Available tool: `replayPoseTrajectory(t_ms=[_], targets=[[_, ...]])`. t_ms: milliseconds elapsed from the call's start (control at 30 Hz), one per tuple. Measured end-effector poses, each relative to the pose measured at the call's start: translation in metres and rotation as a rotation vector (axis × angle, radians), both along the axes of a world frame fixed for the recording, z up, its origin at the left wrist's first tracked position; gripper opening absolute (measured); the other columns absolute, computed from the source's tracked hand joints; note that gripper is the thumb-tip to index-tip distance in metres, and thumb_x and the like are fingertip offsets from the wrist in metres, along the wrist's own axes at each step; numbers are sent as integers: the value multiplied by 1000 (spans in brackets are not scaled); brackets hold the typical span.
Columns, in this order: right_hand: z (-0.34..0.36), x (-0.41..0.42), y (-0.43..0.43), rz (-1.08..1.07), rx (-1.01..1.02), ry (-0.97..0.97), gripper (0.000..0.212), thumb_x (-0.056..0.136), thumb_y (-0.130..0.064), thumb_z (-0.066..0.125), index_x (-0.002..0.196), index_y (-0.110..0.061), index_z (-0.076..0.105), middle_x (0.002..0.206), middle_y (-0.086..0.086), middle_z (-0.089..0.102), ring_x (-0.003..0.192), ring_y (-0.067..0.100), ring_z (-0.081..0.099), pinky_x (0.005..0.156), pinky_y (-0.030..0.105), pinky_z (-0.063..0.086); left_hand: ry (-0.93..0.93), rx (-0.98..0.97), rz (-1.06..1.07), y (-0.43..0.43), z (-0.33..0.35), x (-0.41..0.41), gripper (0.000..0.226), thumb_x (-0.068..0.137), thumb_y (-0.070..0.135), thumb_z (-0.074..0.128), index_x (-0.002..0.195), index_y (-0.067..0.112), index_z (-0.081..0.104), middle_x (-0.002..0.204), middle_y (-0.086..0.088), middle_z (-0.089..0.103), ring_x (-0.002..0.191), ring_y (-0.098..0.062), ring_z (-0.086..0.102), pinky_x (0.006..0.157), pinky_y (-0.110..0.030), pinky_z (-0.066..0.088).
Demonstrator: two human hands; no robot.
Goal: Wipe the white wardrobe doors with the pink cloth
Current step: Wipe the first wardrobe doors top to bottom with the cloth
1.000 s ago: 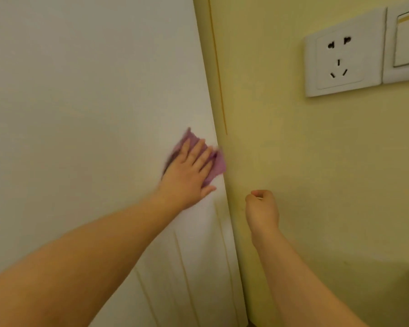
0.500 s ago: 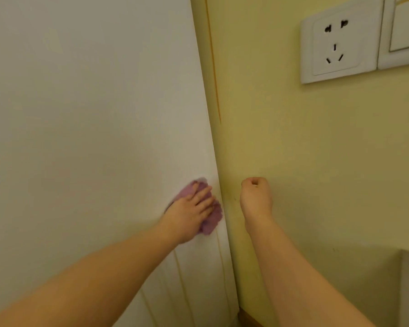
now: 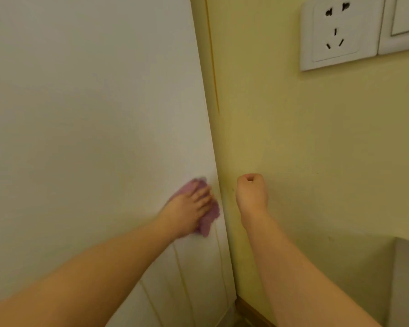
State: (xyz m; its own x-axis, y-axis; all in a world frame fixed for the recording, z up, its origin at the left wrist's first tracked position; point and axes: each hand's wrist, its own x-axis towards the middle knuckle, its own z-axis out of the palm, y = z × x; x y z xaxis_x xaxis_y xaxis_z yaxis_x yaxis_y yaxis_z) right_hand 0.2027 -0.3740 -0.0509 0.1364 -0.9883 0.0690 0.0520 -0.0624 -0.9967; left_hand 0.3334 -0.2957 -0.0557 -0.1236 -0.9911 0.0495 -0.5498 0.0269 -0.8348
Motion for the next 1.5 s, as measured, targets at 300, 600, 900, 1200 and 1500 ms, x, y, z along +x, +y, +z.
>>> replayPoseTrajectory(t_ms=[300,600,900,1200,1500], targets=[[-2,0,-3,4,-2,30,22,90,-9,41,108,-8,53,91,6,51,85,24,47,76,32,40,71,127,55,1,-39,-5,56,102,28,29,150,5,11,158,-15,7,144,-35,-7,101,-43,-27],[-3,-1,-3,-2,-21,37,23,87,-8,43,108,-7,53,92,7,53,84,23,48,74,30,38,-48,-249,-22,-24,14,8,55,101,32,22,150,7,18,157,-13,14,145,-35,6,112,-50,-14],[-4,5,11,108,-66,139,23,91,-10,40,112,-9,49,84,2,53,82,23,48,71,31,39,-98,-255,-73,20,52,25,55,97,39,28,142,11,41,149,-11,37,139,-33,31,115,-47,7],[-6,14,37,292,-193,313,31,92,-13,40,123,-11,45,109,8,55,88,24,52,77,31,41,-139,-111,-79,110,32,37,51,85,39,39,114,11,69,124,-9,63,116,-30,59,111,-40,13],[-14,19,58,390,-276,344,30,92,-14,42,122,-11,44,105,9,55,82,25,55,73,33,45,-118,-50,26,147,-18,25,52,83,33,36,116,10,69,125,-8,62,118,-27,58,118,-41,-6]])
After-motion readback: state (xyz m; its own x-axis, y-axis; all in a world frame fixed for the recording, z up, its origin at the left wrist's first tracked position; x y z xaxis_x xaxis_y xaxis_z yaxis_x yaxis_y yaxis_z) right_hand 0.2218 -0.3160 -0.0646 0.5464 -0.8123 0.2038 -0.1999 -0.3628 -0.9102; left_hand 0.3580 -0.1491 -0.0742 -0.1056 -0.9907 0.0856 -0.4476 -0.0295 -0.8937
